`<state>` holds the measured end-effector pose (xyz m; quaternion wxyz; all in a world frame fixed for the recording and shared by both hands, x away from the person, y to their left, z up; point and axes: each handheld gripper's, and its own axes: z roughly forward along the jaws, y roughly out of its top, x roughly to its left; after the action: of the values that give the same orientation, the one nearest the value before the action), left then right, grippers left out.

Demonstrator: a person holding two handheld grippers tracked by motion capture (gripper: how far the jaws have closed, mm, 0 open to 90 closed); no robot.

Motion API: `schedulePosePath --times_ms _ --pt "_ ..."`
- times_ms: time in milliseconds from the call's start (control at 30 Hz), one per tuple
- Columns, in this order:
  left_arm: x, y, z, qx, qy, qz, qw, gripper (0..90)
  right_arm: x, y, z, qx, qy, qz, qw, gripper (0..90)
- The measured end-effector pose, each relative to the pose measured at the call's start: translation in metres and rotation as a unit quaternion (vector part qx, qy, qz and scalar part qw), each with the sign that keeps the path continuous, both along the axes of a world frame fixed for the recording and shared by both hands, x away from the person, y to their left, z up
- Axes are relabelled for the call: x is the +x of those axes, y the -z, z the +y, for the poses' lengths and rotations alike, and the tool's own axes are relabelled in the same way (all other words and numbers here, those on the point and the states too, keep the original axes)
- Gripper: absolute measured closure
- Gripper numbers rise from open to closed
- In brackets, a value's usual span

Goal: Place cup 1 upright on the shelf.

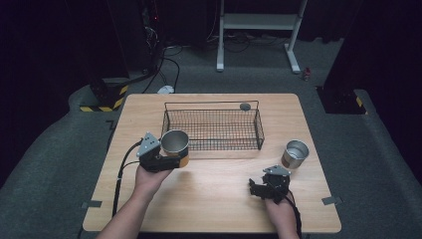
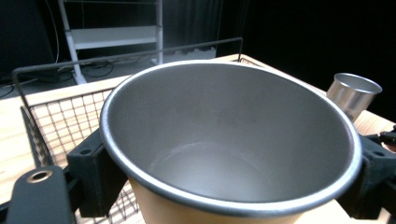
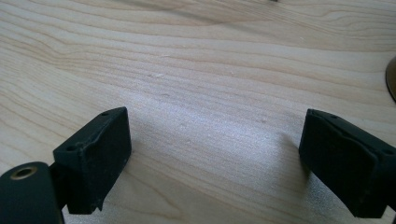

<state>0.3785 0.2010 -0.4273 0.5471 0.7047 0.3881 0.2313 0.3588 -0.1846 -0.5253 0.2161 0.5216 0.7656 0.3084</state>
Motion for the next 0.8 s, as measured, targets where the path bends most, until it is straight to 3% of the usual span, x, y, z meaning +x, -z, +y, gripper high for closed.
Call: schedulePosePath --times_ms 800 --pt "0.04 -0.022 -0.015 -0.005 0.0 -0.015 0.9999 13.2 -0.002 0.0 0.0 0.0 -0.001 0.0 1.0 9.1"
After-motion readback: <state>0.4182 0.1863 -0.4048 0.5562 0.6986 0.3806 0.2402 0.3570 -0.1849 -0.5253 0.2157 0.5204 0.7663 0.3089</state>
